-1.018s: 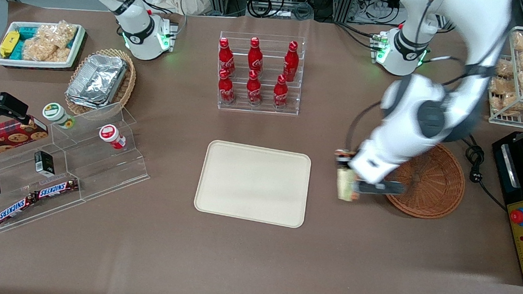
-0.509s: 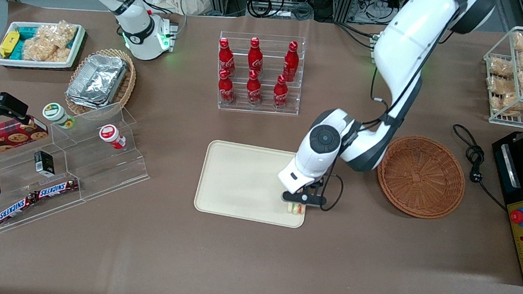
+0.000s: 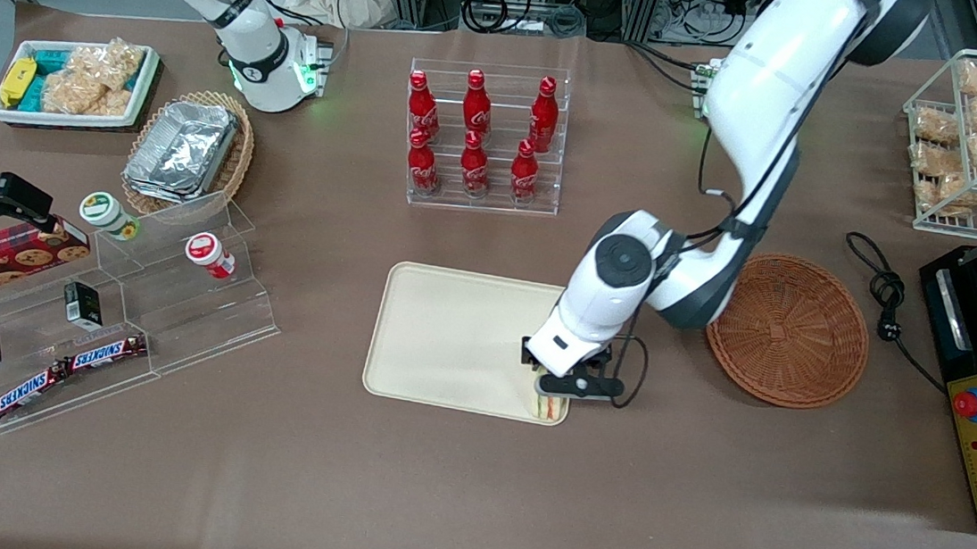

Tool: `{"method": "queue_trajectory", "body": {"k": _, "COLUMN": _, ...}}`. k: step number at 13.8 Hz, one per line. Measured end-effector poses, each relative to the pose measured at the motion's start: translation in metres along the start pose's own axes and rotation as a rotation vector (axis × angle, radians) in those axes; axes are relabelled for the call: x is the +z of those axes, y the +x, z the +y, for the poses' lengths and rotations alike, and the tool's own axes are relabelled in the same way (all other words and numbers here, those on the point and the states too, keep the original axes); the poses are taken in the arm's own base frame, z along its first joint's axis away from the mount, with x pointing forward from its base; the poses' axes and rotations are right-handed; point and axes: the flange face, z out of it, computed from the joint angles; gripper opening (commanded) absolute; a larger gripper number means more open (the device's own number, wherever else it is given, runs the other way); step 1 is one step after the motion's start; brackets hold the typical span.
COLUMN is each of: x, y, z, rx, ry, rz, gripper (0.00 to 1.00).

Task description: Place sandwich from basket to tray

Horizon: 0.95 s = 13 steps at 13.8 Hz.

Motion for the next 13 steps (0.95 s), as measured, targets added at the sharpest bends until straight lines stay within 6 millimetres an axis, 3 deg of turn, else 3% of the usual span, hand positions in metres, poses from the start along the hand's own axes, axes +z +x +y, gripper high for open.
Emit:
{"method": "queue_trajectory", "body": {"k": 3, "x": -0.107, "y": 0.045, "z": -0.053, "rx": -0.095, "ry": 0.021, "rz": -0.021, "gripper": 0.99}}
{"method": "queue_trajectory", "body": {"k": 6, "x": -0.204, "y": 0.067, "z": -0.127, "rx": -0.056, "ry": 0.003, "rz": -0.13, "gripper": 0.99}}
{"method": "queue_trajectory", "body": {"k": 10, "x": -0.308, "y": 0.069, "z": -0.235, "rx": -0.022, "ry": 0.048, "rz": -0.2, "gripper": 0.99}}
{"method": "queue_trajectory", "body": {"k": 11, "x": -0.329, "y": 0.063, "z": -0.252, "rx": -0.011, "ry": 0.066, "rz": -0.209, "gripper": 0.99}}
{"method": "queue_trajectory", "body": {"k": 13, "x": -0.354, "y": 0.053, "z": -0.263, "rx": 0.003, "ry": 0.13, "rz": -0.209, "gripper": 0.99}}
